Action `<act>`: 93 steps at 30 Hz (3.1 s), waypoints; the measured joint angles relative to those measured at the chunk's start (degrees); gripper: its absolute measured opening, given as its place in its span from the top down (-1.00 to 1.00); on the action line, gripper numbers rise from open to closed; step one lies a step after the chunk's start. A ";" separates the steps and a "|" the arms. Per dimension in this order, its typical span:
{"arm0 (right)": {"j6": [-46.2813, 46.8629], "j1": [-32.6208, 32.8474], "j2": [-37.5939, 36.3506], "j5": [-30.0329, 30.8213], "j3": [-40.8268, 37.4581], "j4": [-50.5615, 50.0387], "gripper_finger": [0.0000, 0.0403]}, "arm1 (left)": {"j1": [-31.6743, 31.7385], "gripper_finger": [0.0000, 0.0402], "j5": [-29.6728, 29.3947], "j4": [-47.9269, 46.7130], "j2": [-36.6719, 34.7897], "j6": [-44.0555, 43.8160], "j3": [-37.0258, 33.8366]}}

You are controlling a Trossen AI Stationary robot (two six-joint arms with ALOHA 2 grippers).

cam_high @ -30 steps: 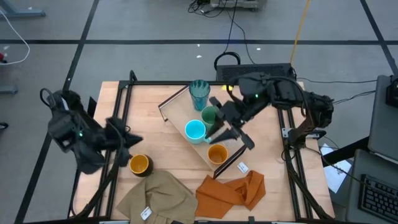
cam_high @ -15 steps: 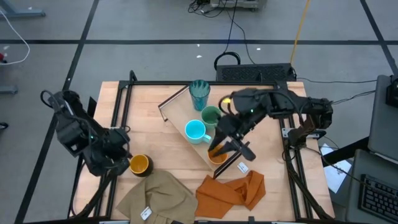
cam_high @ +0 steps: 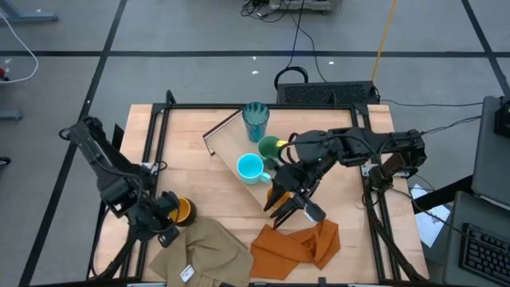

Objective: Stack small to large cups/mugs on shelf
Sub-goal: Put the black cup on the shelf

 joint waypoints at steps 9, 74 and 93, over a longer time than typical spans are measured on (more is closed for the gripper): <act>0.40 1.41 0.00 -0.14 0.00 1.32 0.58 | 0.57 0.12 -2.61 1.62 0.10 0.42 -3.48; 6.59 7.83 -4.70 1.75 -5.90 12.71 0.58 | 6.56 -0.11 0.60 0.14 10.19 15.80 -11.48; 6.56 7.83 -4.57 1.84 -5.92 12.11 0.58 | 6.58 0.94 -1.11 0.27 10.12 16.04 -11.55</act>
